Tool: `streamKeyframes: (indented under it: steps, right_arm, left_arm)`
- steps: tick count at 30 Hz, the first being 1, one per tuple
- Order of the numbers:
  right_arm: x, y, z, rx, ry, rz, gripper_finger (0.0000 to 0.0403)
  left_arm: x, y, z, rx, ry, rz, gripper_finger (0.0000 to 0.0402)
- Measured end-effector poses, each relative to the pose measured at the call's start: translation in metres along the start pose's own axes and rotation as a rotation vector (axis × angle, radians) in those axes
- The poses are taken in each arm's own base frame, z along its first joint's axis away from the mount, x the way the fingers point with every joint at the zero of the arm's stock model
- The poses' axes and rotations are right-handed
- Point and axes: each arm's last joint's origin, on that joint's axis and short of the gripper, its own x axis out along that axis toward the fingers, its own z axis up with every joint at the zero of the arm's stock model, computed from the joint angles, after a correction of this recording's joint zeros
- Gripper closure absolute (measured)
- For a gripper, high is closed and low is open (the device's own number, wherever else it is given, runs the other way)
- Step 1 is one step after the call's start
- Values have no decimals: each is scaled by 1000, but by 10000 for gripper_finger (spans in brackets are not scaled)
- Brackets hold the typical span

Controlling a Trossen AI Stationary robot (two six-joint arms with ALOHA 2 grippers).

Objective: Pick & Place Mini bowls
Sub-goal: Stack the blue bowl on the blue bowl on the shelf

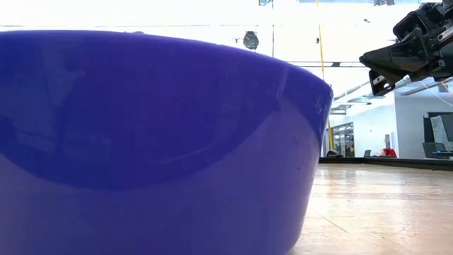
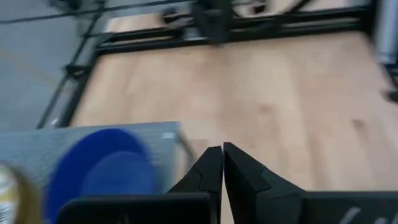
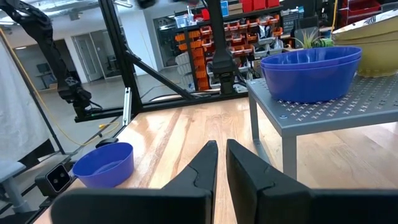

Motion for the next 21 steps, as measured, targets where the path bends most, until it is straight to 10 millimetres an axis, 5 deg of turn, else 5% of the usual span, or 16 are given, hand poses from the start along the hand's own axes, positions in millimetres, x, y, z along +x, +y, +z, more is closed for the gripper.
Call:
streamKeyframes:
  steps: [12,16,21]
  right_arm:
    - [0,0,0,0,0,0,383]
    - [0,0,0,0,-2,1,383]
    - [0,0,0,0,-1,1,383]
  left_arm:
    - [-20,-124,-24,221,29,-260,380]
    - [1,-158,-36,179,49,-292,380]
    - [40,-177,-66,123,228,-256,379]
